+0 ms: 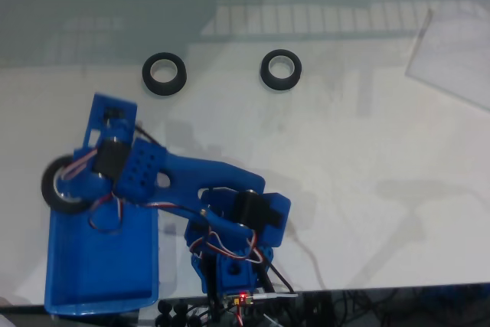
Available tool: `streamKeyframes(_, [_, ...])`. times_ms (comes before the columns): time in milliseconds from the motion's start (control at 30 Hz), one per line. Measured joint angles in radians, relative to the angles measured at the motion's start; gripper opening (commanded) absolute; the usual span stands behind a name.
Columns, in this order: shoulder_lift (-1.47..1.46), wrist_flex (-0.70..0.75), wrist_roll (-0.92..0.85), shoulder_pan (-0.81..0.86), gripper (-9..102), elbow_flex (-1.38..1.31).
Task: Grasp all tape and put them in the bin.
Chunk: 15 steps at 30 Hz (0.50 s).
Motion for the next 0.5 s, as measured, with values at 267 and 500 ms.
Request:
streamKeyframes(267, [0.025, -0.115, -0.014, -0.046, 1, 0.193])
streamKeyframes(500, [0.026, -0.170, -0.002, -0.055, 24, 0.239])
